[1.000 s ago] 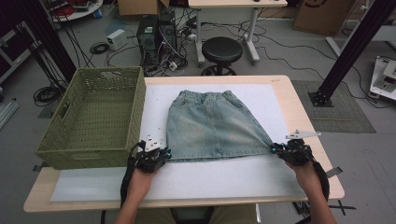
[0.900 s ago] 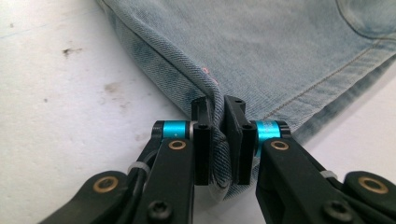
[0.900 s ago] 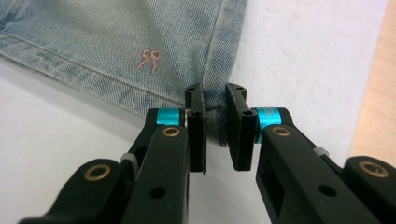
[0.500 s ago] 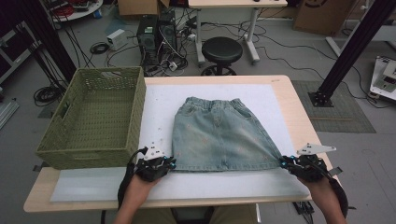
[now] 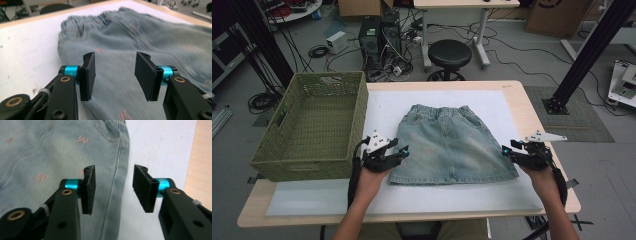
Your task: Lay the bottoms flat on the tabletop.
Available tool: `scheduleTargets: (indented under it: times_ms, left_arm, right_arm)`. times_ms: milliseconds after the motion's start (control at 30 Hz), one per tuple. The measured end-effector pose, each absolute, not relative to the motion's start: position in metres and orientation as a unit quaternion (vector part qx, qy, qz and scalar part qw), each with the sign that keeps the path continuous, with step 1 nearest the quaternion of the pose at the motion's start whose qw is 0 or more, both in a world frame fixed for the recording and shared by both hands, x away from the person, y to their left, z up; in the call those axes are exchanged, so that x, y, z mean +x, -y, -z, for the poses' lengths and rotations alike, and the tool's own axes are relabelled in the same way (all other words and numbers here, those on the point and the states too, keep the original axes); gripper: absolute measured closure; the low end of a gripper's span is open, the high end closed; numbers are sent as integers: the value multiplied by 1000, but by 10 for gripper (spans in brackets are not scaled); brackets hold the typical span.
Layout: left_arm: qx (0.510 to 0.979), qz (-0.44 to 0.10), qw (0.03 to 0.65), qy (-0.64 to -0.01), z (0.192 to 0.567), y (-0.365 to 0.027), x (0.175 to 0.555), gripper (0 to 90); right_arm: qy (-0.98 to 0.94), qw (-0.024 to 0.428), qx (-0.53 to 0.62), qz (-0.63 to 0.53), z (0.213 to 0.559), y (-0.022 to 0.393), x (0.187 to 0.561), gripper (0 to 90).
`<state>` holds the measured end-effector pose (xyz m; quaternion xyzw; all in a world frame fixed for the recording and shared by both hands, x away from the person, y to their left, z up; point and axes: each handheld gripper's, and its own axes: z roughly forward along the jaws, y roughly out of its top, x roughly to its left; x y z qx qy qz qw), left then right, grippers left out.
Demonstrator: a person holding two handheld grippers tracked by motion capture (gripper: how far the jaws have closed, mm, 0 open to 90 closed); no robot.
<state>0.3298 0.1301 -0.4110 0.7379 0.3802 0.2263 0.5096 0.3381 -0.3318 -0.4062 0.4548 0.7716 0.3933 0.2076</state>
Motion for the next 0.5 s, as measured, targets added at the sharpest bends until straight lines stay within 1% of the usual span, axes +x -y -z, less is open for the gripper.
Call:
scheduleTargets:
  times_ms: [100, 200, 333, 500]
  left_arm:
    - [726, -237, 521, -382, 411, -130, 338, 505]
    - [721, -230, 522, -393, 413, -130, 346, 505]
    - [715, -230, 523, -403, 413, -128, 359, 499]
    - [701, -240, 531, -411, 413, -123, 374, 454]
  right_arm:
    - [-778, 207, 455, -381, 408, 324, 358, 648]
    - [-783, 209, 452, -371, 410, 317, 374, 691]
    - [-797, 207, 445, -352, 411, 306, 395, 685]
    - [-808, 197, 428, -353, 415, 295, 426, 621]
